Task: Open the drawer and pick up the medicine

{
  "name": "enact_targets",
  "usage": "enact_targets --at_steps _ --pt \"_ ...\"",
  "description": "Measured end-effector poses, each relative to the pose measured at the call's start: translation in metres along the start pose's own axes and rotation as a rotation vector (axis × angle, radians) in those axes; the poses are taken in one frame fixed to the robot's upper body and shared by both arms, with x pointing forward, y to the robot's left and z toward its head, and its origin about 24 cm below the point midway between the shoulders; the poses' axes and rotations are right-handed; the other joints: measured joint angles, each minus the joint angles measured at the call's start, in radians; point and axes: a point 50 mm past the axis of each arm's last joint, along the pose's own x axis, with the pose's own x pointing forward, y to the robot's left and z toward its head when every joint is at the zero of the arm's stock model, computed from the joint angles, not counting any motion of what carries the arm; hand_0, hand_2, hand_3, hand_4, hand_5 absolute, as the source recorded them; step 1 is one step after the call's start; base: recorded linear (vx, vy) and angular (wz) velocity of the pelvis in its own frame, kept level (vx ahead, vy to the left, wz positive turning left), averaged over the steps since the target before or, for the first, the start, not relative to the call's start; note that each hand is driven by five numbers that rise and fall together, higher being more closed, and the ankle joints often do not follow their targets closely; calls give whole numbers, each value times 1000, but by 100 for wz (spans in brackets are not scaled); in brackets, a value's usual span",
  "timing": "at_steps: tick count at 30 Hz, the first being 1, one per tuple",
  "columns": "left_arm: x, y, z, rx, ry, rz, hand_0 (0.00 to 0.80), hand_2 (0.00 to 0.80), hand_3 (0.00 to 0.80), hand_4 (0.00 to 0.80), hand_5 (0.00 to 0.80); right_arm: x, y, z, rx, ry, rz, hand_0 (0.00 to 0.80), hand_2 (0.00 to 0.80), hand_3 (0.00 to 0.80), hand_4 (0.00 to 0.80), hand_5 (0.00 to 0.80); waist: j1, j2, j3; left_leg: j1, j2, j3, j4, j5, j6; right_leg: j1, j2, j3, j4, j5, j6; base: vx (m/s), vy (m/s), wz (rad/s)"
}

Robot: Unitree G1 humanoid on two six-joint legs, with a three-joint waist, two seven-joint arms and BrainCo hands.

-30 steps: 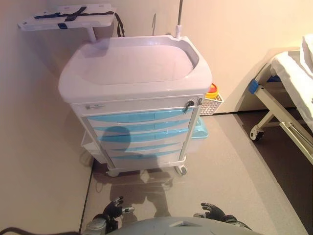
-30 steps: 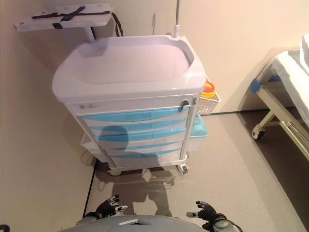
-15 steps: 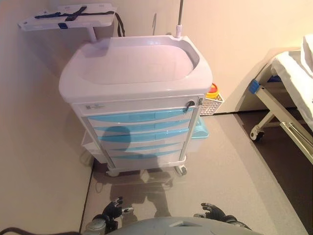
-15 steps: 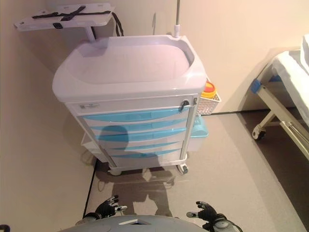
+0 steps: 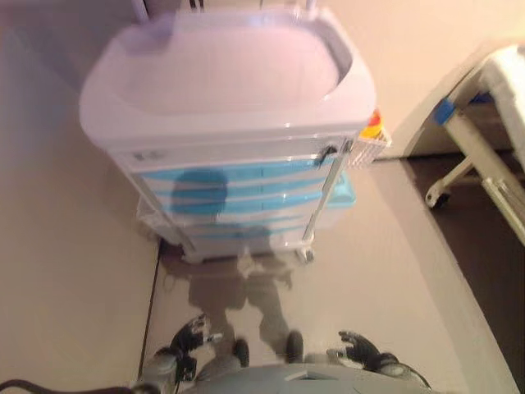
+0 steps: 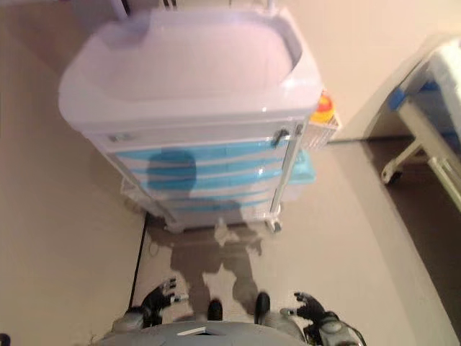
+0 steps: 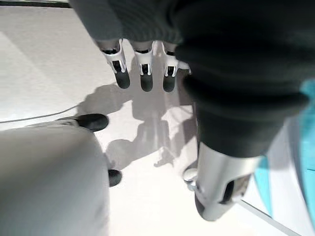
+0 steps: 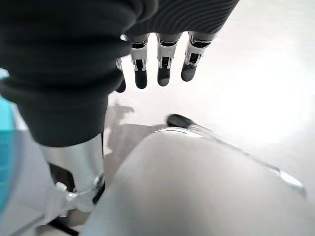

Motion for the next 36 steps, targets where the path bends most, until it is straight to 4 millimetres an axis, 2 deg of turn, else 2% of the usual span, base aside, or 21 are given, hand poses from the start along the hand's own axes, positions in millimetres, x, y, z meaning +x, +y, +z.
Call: enact_targets --at_steps 3,7,12,17,20,23,25,31,36 --pt "10 4 34 -9 -106 18 0 0 0 0 0 6 -6 26 0 -73 -22 0 0 0 0 0 9 -14 88 -103 -3 1 88 -21 8 -91 -8 3 67 -12 5 -159 -1 0" --pt "15 6 67 -26 -228 23 0 0 0 0 0 9 -15 55 15 -158 -56 0 0 0 0 0 9 -31 169 -248 -13 -1 184 -33 8 -228 -17 5 150 -17 3 -125 -5 3" --pt "16 9 88 -52 -318 33 0 0 0 0 0 10 -19 77 64 -238 -79 0 0 0 0 0 11 -43 229 -367 -13 -11 252 -38 15 -333 -19 10 193 -16 5 -52 -12 7" --pt "13 18 108 -97 -413 70 0 0 0 0 0 9 -27 98 69 -305 -94 0 0 0 0 0 12 -37 280 -431 -16 -6 310 -52 27 -395 -20 26 241 -14 9 -28 31 -5" --pt "12 19 123 -149 -482 65 0 0 0 0 0 8 -30 101 78 -320 -93 0 0 0 0 0 8 -32 288 -447 -16 1 337 -63 33 -412 -23 34 267 -18 13 -8 33 -6" --pt "9 17 149 -226 -600 17 0 0 0 0 0 7 -34 104 68 -331 -88 0 0 0 0 0 4 -33 289 -457 -19 10 355 -69 38 -427 -30 40 290 -25 21 8 61 -4" --pt "5 13 170 -298 -691 -51 0 0 0 0 0 6 -36 105 58 -338 -86 0 0 0 0 0 1 -33 289 -460 -25 19 363 -72 40 -439 -34 54 306 -31 25 17 57 -10" --pt "-17 13 230 -526 -968 -304 0 0 0 0 0 4 -37 115 39 -387 -68 0 0 0 0 0 -42 -35 290 -513 -17 53 433 -94 58 -494 -31 87 350 -33 35 19 42 -14" --pt "-32 9 262 -634 -1111 -492 0 0 0 0 0 4 -36 115 9 -374 -56 0 0 0 0 0 -65 -49 298 -555 -6 64 498 -121 64 -530 -15 111 382 -34 39 50 34 -15"
